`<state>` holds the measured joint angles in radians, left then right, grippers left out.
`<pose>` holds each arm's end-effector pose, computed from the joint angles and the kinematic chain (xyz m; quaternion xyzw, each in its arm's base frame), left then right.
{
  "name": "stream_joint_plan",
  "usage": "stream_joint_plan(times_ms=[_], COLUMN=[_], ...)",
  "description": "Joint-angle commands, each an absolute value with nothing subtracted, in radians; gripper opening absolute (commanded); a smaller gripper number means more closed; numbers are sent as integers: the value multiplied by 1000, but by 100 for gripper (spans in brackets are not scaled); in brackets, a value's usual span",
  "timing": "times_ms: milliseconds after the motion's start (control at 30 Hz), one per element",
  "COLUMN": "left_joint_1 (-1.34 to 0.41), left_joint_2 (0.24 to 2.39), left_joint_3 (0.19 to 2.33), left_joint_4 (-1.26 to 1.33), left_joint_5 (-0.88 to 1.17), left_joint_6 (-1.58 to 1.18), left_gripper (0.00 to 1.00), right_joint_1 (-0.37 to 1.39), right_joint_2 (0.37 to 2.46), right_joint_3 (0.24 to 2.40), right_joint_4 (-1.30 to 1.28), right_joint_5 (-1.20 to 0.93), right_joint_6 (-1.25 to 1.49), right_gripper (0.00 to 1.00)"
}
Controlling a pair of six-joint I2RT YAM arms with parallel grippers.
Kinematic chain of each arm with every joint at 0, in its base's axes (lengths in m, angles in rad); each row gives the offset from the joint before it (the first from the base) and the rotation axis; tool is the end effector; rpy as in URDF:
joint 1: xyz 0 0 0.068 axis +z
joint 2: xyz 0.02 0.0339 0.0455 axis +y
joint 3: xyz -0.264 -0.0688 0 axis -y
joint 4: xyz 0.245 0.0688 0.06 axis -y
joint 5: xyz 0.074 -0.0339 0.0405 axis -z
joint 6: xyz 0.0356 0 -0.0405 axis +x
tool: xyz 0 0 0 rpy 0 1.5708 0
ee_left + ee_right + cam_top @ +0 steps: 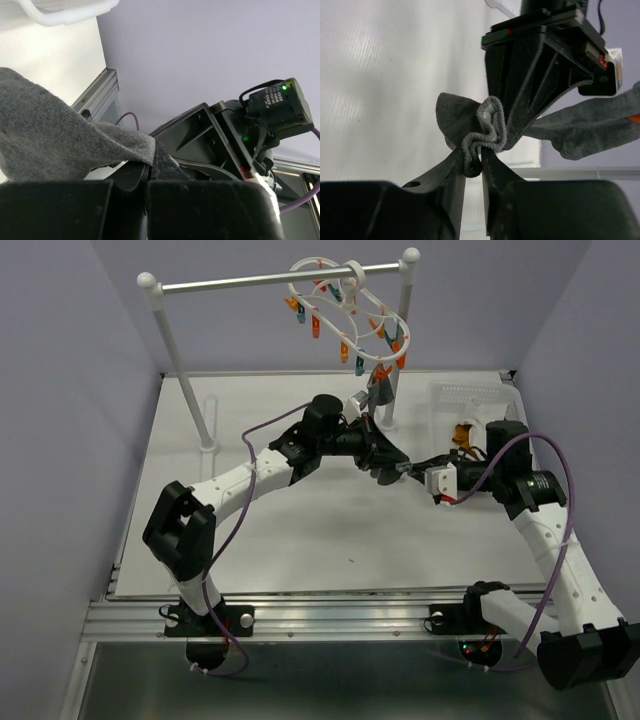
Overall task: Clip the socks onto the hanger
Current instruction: Pick up the sock from the bin.
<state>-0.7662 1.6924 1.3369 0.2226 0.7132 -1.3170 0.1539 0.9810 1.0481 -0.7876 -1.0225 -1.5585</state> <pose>0.2740 -0.2960 0.3332 0.0295 0.7411 -0.6654 0.0848 0.1763 0.0581 0.3481 -0.7324 0.3682 0.1079 0.5625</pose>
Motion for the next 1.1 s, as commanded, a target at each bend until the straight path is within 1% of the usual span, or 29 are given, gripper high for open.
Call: stream_joint_plan(times_ms=[0,33,100,167,200,233,333,400,433,500,567,633,700,800,1000,1067], left_joint_1=[-749,-746,-741,-724,-716,-703,-689,-673,-666,-647,-637,-620,-615,-615,-620,-638], left_joint_2=[1657,1651,1644,1634,1628,1617,1599,1589,1585,1578,1583,1591,1612,1629,1629,1621], left_joint_3=[1296,1293,1284,1257,1249,1243,1230,1221,1218,1218,1236,1264,1342,1431,1565,1607], left_joint_4=[308,310,336,363,380,388,394,394,396,394,390,339,216,129,-33,-43], left_joint_5=[701,698,695,701,698,693,689,686,687,689,699,704,674,657,566,555], left_joint_6=[-1302,-1298,-1296,-1302,-1307,-1305,-1276,-1255,-1235,-1212,-1157,-1100,-979,-838,-614,-519], left_gripper=[0,0,0,0,0,0,0,21,45,75,92,99,99,99,99,99], right_joint_1=[153,153,153,153,153,153,153,153,153,153,153,153,153,153,153,153], right_joint_2=[1008,1029,1052,1072,1080,1094,1117,1134,1149,1160,1175,1192,1232,1275,1333,1356], right_joint_3=[1097,1104,1135,1152,1160,1161,1158,1164,1172,1184,1177,1181,1207,1242,1327,1354], right_joint_4=[-575,-545,-525,-474,-450,-415,-385,-382,-367,-306,-249,-218,-221,-251,-363,-393], right_joint_5=[-1066,-1074,-1069,-1057,-1042,-1022,-1014,-1003,-976,-921,-901,-827,-726,-651,-620,-565], right_joint_6=[-1273,-1232,-1156,-1105,-1063,-999,-936,-904,-869,-716,-669,-564,-481,-411,-334,-299], right_gripper=[19,12,10,5,1,1,1,1,1,1,1,1,1,1,1,1])
